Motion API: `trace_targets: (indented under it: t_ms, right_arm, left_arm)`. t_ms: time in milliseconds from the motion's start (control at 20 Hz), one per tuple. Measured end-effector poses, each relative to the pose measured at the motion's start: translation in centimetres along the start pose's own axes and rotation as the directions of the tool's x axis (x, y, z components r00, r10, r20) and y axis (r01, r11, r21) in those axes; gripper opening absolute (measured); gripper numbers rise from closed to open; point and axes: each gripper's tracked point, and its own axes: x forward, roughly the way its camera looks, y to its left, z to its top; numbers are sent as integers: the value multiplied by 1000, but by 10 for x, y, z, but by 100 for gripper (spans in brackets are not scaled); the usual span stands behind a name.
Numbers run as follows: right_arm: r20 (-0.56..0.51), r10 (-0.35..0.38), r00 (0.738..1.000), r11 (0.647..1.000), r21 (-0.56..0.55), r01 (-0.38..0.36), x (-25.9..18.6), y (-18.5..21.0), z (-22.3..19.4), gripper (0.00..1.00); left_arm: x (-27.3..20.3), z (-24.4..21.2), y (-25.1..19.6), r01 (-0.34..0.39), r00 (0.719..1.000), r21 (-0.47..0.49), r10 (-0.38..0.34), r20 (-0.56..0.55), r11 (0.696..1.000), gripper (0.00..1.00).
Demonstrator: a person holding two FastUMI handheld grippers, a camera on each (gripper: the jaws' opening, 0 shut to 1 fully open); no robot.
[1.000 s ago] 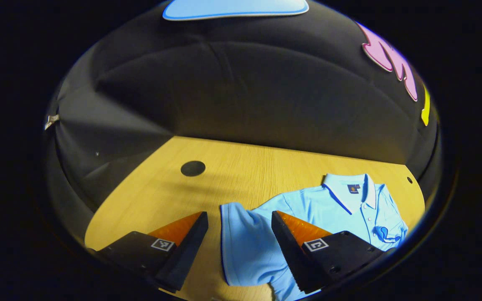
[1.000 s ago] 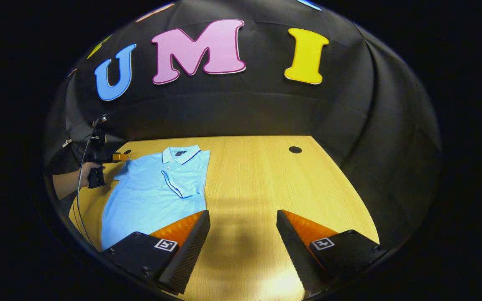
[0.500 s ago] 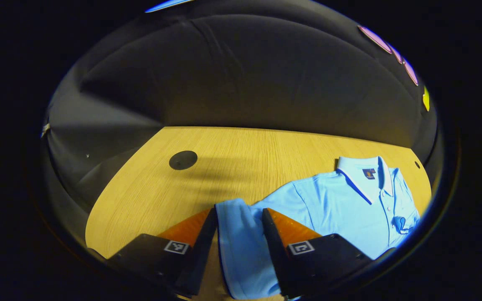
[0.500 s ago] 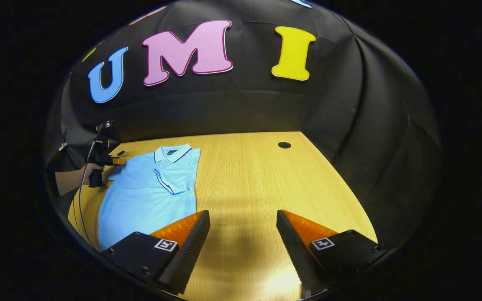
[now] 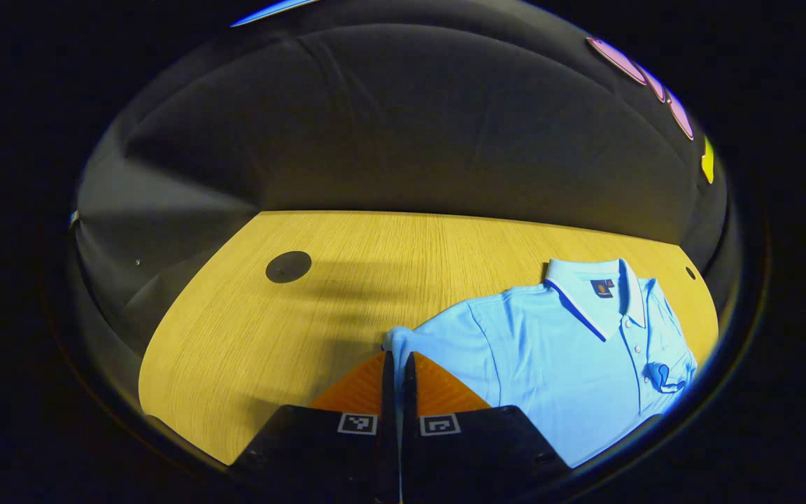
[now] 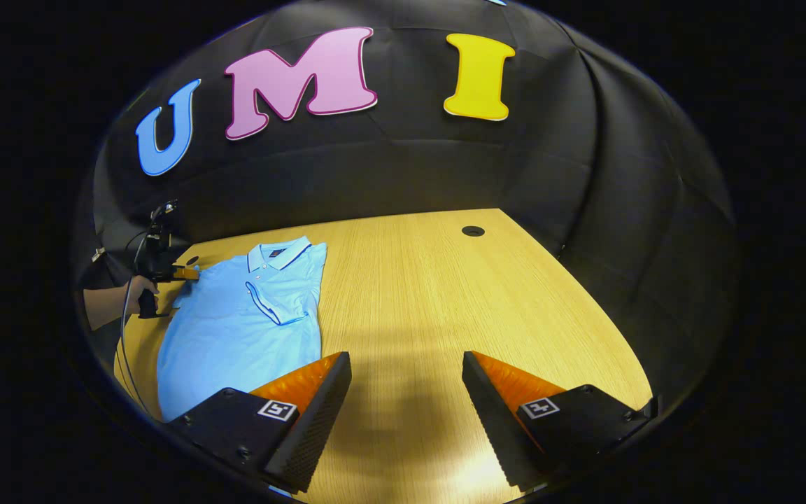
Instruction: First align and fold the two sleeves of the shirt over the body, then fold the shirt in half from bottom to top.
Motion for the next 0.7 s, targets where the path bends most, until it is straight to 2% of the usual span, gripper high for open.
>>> trace_targets:
  t_ms: [200,250,300,350,650,700]
  right_arm:
    - [15,-15,1000,1000,15,15,3,-11,6,99]
    - [17,-20,1000,999,28,19,5,-13,8,99]
    - [20,-16,1000,999,47,15,4,-12,10,99]
    - [21,-7,1000,998,61,5,5,-10,13,99]
    - [11,41,999,998,38,-41,9,2,14,99]
    - [7,44,999,998,33,-45,11,3,15,99]
  left_arm:
    - [-12,10,-5,-4,1000,26,4,7,1000,7]
    - [-16,16,-9,-5,1000,34,4,19,999,12]
    - [-21,21,-15,0,1000,54,-1,28,999,7]
    - [-27,29,-23,6,999,79,-9,39,997,7]
    - [-60,61,-94,89,989,160,-106,103,983,7]
    - [-65,61,-107,112,987,150,-128,102,982,12]
